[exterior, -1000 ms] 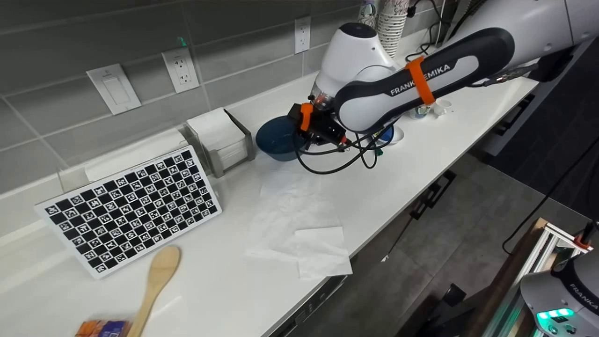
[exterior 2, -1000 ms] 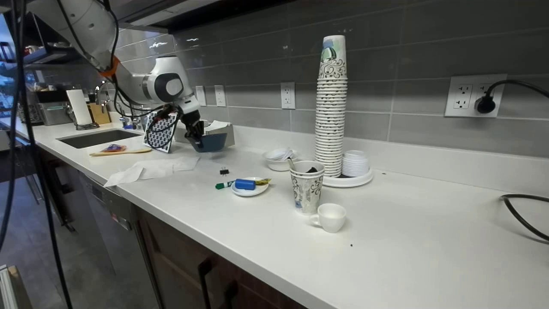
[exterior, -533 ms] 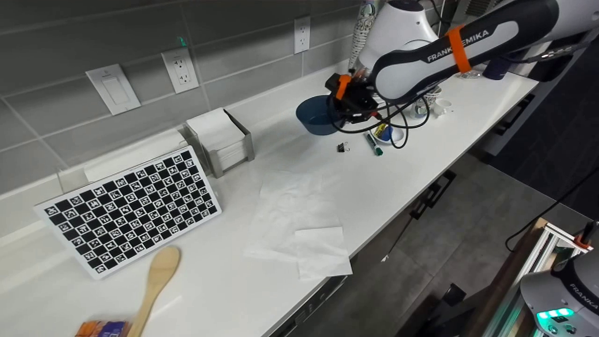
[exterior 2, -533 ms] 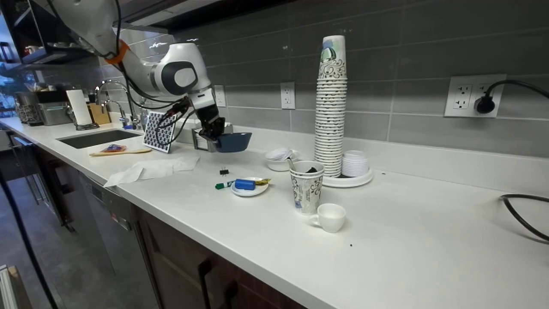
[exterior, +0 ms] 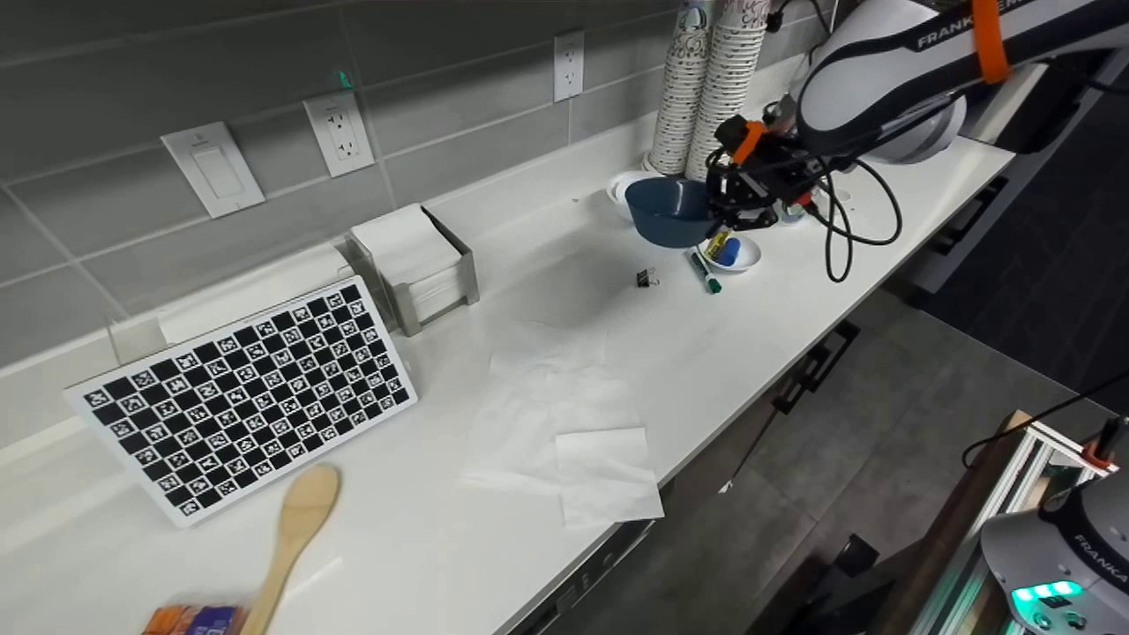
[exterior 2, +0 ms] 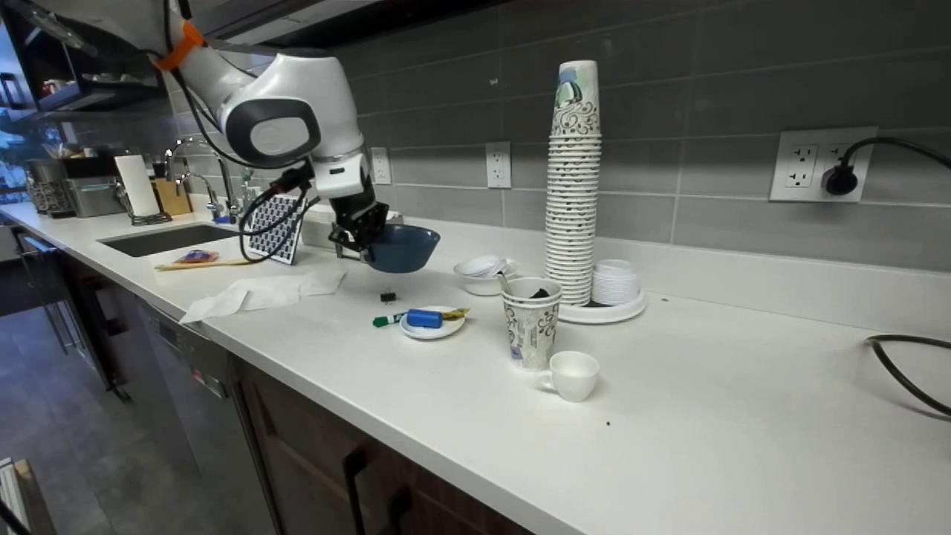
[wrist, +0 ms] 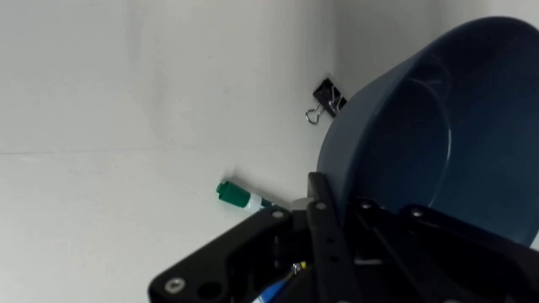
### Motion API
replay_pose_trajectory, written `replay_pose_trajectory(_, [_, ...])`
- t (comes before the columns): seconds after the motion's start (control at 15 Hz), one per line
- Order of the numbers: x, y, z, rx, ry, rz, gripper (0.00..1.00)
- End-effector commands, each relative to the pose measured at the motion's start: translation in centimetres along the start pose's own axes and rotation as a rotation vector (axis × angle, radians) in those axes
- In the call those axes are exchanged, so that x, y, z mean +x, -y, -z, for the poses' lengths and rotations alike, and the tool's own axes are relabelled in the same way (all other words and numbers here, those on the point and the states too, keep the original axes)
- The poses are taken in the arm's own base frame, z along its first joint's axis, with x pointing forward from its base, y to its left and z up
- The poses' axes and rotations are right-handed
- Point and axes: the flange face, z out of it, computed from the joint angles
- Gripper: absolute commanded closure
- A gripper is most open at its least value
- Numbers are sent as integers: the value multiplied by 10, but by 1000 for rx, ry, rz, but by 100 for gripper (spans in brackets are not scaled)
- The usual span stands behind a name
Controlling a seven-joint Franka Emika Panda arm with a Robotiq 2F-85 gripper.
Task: Move the bowl to the front of the counter, then place the marker in it
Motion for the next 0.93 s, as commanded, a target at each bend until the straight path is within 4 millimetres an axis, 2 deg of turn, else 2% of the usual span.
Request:
replay_pose_trajectory(0.0, [-16, -45, 45, 99, 91, 116, 99])
replay_pose_trajectory(0.13, [-20, -70, 60, 122, 136, 218, 99])
replay_pose_trajectory(0.4, [-35, -116, 54, 17, 219, 440, 99])
replay_pose_trajectory(0.67, [-54, -130, 35, -75, 223, 537, 99])
replay_pose_trajectory(0.8, [-40, -133, 26, -101, 212, 502, 99])
replay_pose_trajectory(0.87, [-25, -137, 22, -105, 215, 456, 99])
